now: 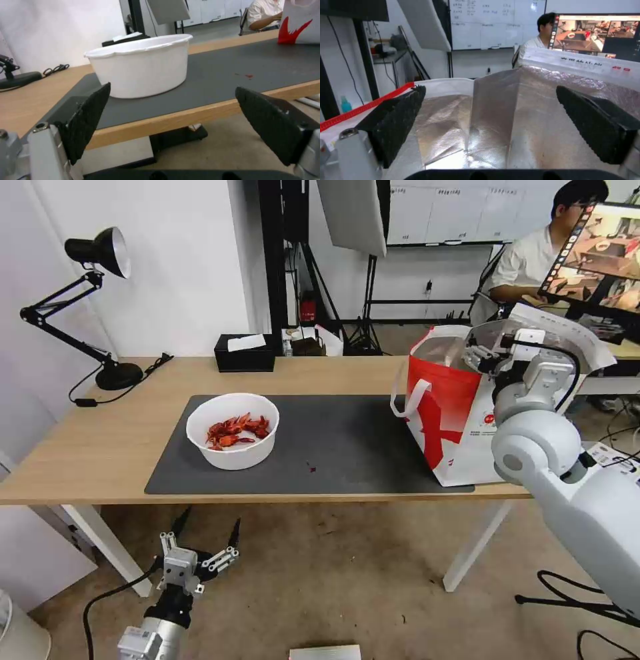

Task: Pick up the trash from the table and place it into the takeout bag.

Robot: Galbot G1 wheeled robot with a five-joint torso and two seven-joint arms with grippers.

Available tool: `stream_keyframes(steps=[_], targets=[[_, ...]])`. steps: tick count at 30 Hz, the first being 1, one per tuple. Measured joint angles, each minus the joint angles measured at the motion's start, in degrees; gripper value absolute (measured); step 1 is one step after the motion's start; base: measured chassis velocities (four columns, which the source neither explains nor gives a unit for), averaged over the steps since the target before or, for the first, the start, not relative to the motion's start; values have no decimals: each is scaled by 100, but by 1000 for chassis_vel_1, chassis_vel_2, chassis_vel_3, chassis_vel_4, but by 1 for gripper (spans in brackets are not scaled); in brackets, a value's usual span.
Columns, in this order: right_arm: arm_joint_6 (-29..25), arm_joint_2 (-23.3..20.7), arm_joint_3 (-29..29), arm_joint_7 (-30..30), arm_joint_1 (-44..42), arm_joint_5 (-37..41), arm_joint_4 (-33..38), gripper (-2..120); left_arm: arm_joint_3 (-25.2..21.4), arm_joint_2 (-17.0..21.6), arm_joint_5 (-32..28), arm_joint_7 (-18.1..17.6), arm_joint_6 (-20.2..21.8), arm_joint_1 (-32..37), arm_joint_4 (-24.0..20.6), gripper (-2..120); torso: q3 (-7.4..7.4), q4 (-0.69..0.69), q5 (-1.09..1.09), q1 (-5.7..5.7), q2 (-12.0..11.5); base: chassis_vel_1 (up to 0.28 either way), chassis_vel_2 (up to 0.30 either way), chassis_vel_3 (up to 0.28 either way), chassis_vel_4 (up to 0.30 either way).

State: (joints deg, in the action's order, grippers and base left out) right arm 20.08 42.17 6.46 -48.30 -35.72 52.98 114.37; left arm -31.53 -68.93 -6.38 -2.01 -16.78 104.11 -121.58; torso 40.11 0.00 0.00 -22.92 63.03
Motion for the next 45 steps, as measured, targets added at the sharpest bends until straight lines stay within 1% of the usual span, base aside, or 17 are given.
stream_keyframes(steps=[6, 8, 9, 12, 13, 16, 17, 20, 21, 24, 28, 31, 32, 34, 36, 39, 45], targets=[[-120, -24, 88, 177, -65, 11, 84, 100, -12, 13, -7, 0, 0, -5, -13, 100, 0, 0, 0, 0, 0, 0, 0, 0, 0], [-324, -69, 192, 485, -170, 41, 218, 100, -18, 17, -12, -1, 0, -9, -23, 100, 0, 0, 0, 0, 0, 0, 0, 0, 0], [-324, -69, 192, 485, -170, 41, 218, 100, -18, 17, -12, -1, 0, -9, -23, 100, 0, 0, 0, 0, 0, 0, 0, 0, 0], [-912, -310, 583, 1703, -900, 121, 785, 100, -24, 12, -22, -4, 0, -27, -27, 100, 0, 0, 0, 0, 0, 0, 0, 0, 0], [-912, -310, 583, 1703, -900, 121, 785, 100, -24, 12, -22, -4, 0, -27, -27, 100, 0, 0, 0, 0, 0, 0, 0, 0, 0], [-1345, -479, 836, 2608, -1564, 124, 1179, 100, -3, -26, -26, -5, -7, -63, -20, 100, 0, -1, 0, 0, 0, 0, 0, 0, 0], [-1345, -479, 836, 2608, -1564, 124, 1179, 100, -3, -26, -26, -5, -7, -63, -20, 100, 0, -1, 0, 0, 0, 0, 0, 0, 0], [-1749, -450, 1000, 3195, -2346, -46, 1429, 100, -6, -48, -35, -6, -35, -78, -17, 100, 0, 1, 1, 0, 0, 0, 0, 0, 0], [-1749, -450, 1000, 3195, -2346, -46, 1429, 100, -6, -48, -35, -6, -35, -78, -17, 100, 0, 1, 1, 0, 0, 0, 0, 0, 0], [-2107, -308, 1226, 3666, -3233, -459, 1522, 100, -60, -41, -84, -5, -54, -55, -40, 100, -1, -1, 1, 0, 0, 0, 0, 0, 0], [-2370, -159, 1420, 3848, -3808, -943, 1510, 100, -99, -18, -132, -4, -63, -38, -52, 100, -1, -1, 0, 1, 0, 0, 0, 0, 0], [-2745, 115, 1616, 3875, -4496, -1746, 1334, 100, -114, 3, -153, -2, -83, -36, -31, 100, -1, 0, 0, 0, 0, 0, 0, 0, 0], [-2745, 115, 1616, 3875, -4496, -1746, 1334, 100, -114, 3, -153, -2, -83, -36, -31, 100, -1, 0, 0, 0, 0, 0, 0, 0, 0], [-2903, 313, 1762, 3847, -4932, -2101, 1209, 100, -105, 4, -159, -1, -87, -43, -17, 100, 0, 0, 0, 0, 0, 0, 0, 0, 0], [-2950, 385, 1808, 3834, -5071, -2192, 1167, 100, -99, 4, -160, 0, -87, -46, -13, 100, -1, 0, 0, 0, 0, 0, 0, 0, 0], [-3182, 780, 1894, 3800, -5717, -2565, 905, 100, -59, 7, -161, 6, -90, -66, 16, 100, -1, -2, 0, 0, 0, 0, 0, 0, 0], [-3294, 1164, 1702, 3693, -5966, -2874, 652, 100, -27, 8, -158, 7, -92, -92, 49, 100, -1, -1, 0, 0, 0, 0, 0, 0, 0]])
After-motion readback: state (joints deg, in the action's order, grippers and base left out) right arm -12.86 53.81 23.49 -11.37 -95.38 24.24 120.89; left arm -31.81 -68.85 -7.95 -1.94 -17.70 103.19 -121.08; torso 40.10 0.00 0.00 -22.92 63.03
